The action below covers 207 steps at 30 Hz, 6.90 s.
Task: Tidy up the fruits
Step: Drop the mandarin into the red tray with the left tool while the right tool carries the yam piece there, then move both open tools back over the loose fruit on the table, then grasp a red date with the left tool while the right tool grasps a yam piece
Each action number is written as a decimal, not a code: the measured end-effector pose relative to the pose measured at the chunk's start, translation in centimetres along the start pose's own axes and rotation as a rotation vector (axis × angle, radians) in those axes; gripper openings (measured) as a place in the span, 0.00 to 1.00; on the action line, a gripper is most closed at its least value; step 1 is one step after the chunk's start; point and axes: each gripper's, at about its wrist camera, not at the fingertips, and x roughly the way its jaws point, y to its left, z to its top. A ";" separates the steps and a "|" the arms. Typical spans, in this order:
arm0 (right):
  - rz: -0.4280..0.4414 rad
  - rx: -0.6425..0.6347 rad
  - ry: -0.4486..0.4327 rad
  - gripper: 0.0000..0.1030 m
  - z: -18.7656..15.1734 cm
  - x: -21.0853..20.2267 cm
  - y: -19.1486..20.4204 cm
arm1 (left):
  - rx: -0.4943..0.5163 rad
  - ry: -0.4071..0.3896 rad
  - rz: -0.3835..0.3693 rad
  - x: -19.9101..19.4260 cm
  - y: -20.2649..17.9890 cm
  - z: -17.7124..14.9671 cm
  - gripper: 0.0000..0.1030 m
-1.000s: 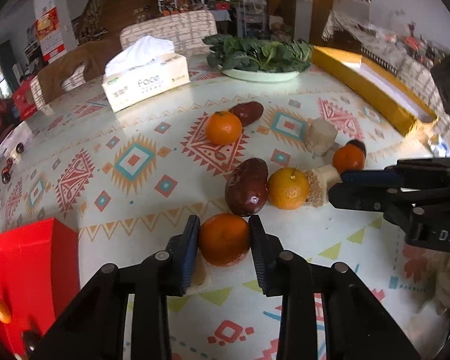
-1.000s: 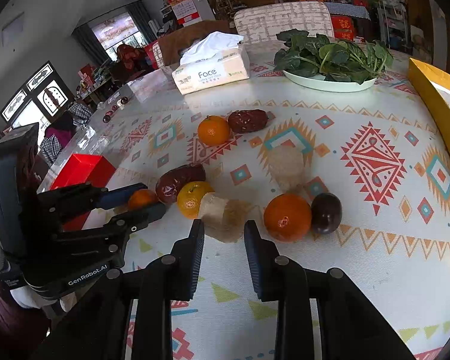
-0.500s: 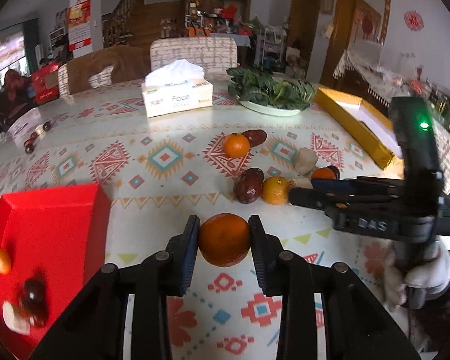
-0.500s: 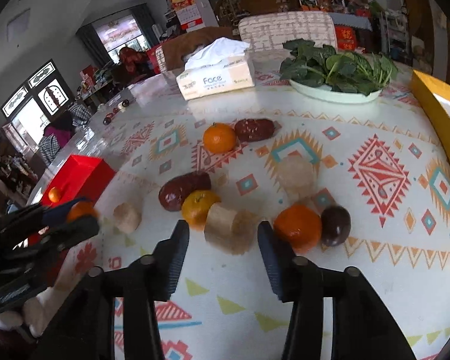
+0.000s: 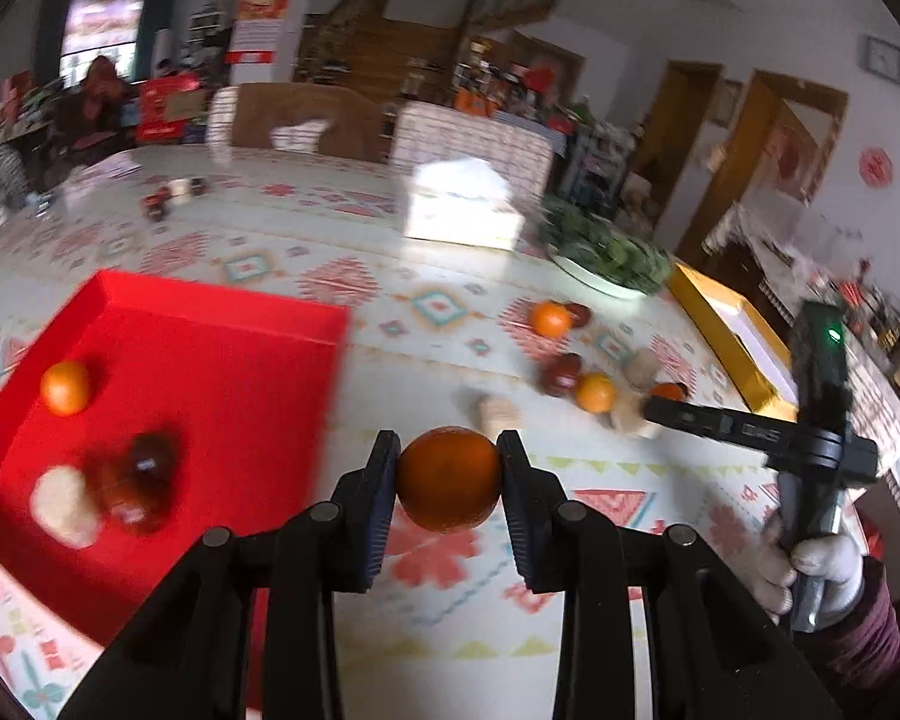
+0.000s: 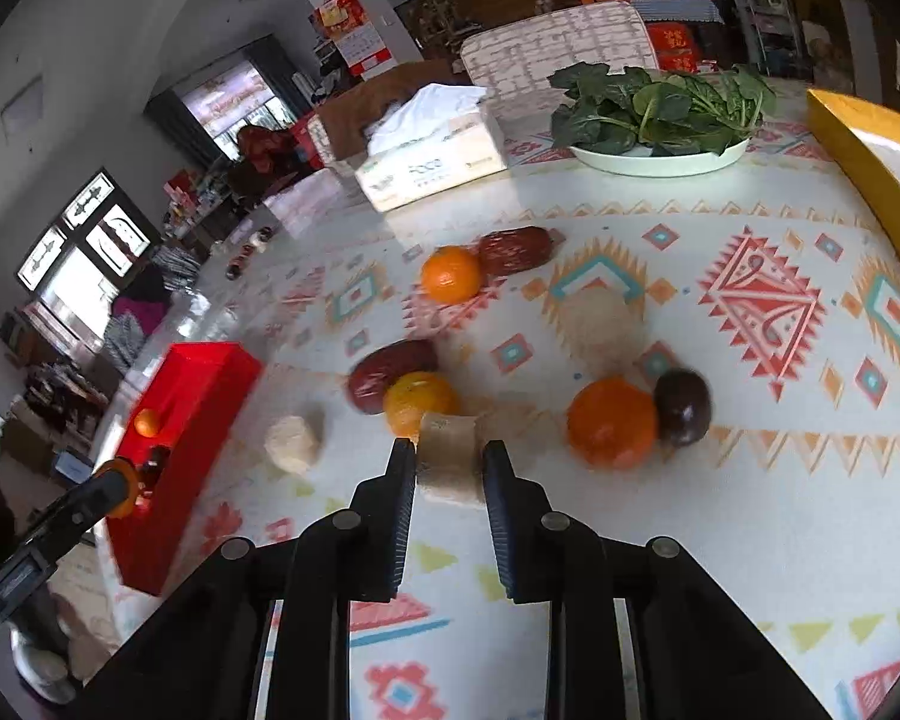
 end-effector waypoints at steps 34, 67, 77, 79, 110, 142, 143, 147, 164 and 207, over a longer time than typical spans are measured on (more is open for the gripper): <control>-0.167 -0.258 0.118 0.25 -5.4 0.2 8.3 | -0.256 -0.109 0.150 -6.2 9.9 -1.8 0.61; 0.095 -0.310 0.094 0.66 1.4 8.6 23.1 | -0.391 -0.133 0.172 -8.8 16.0 -2.6 0.67; 0.191 -0.117 -0.023 0.77 0.9 1.4 16.2 | -0.314 -0.159 0.109 -9.2 10.8 -1.3 0.79; 0.273 -0.019 -0.026 0.78 1.0 0.4 14.6 | -0.290 -0.161 0.101 -9.3 9.2 -1.0 0.79; -0.455 -0.261 -0.529 0.93 11.0 -40.5 12.4 | 0.224 -0.521 0.025 -24.8 -12.6 15.2 0.95; -0.245 -0.068 0.072 0.36 5.9 3.1 -4.2 | 0.265 0.240 -0.056 14.1 -8.5 6.0 0.61; -0.238 -0.062 0.071 0.36 5.9 2.9 -4.4 | 0.255 0.258 -0.057 15.0 -8.4 5.8 0.59; -0.225 -0.063 0.067 0.34 5.9 2.9 -4.5 | 0.213 0.304 -0.087 17.2 -8.2 5.5 0.53; -0.221 -0.064 0.066 0.34 5.7 2.9 -4.2 | 0.307 0.315 -0.055 19.7 -10.8 6.0 0.34; -0.403 -0.049 0.089 0.30 6.0 5.3 -0.5 | -0.332 -0.094 0.015 -6.3 14.6 0.9 0.31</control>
